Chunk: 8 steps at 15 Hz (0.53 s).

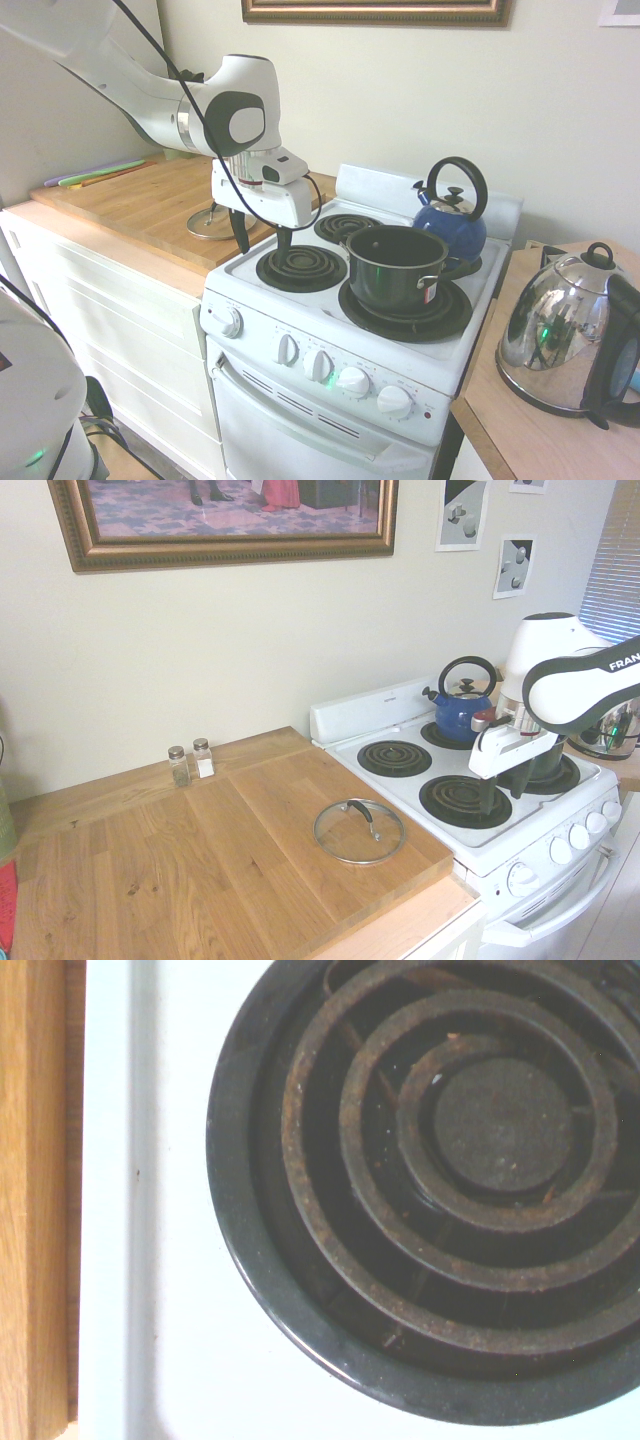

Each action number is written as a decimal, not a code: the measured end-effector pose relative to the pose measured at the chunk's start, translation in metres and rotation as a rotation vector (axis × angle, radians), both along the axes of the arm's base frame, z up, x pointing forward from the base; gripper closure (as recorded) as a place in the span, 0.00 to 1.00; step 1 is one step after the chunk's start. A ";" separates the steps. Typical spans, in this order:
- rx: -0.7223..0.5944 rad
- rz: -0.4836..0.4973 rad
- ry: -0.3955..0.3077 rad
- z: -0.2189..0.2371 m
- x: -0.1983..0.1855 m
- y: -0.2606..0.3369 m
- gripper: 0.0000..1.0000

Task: Cover the lid of the pot

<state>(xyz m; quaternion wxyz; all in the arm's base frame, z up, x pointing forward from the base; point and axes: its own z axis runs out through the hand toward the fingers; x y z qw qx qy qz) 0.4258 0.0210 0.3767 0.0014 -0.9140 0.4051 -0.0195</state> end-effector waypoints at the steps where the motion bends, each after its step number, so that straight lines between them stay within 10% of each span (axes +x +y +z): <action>1: 0.000 0.000 0.001 0.000 0.000 0.000 0.00; 8: 0.007 0.042 -0.046 0.054 0.010 0.066 0.00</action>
